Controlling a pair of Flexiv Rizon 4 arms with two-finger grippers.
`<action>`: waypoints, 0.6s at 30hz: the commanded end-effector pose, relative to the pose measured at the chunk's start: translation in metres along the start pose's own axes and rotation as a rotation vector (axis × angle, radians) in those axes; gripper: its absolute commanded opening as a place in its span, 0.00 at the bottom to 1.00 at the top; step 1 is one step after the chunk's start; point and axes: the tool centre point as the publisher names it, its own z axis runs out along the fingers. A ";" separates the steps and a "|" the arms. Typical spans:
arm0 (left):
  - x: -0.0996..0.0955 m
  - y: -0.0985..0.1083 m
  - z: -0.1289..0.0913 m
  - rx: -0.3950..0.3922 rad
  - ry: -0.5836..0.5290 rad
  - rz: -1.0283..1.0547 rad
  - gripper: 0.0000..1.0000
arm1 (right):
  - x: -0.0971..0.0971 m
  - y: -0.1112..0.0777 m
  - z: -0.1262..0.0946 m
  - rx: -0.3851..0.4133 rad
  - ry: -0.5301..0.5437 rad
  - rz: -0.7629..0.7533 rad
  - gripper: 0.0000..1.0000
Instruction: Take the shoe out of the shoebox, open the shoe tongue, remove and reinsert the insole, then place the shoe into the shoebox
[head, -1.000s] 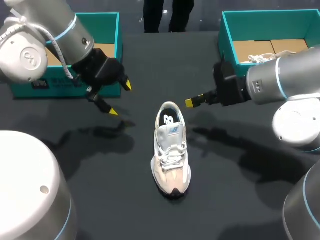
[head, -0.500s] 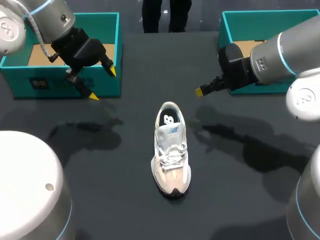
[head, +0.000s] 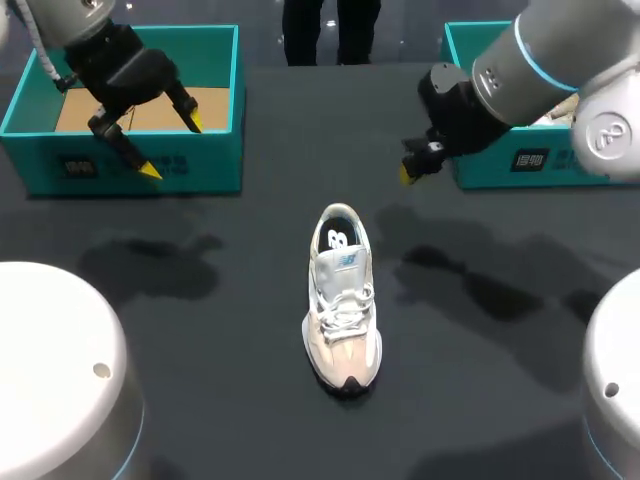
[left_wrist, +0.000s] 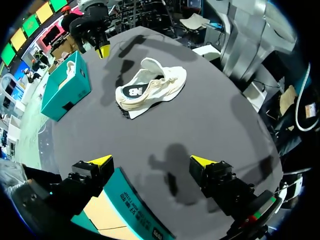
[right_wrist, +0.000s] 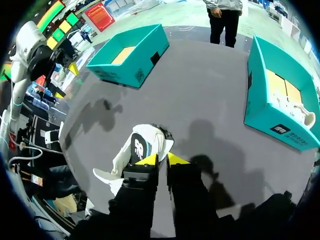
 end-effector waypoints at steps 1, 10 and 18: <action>0.001 0.003 -0.008 -0.006 0.010 0.004 1.00 | 0.010 0.001 -0.003 0.140 -0.367 0.046 0.00; 0.001 0.003 -0.008 -0.006 0.010 0.004 1.00 | 0.014 -0.001 -0.004 0.136 -0.392 0.070 0.00; 0.001 0.003 -0.008 -0.006 0.010 0.004 1.00 | 0.014 -0.001 -0.004 0.136 -0.392 0.070 0.00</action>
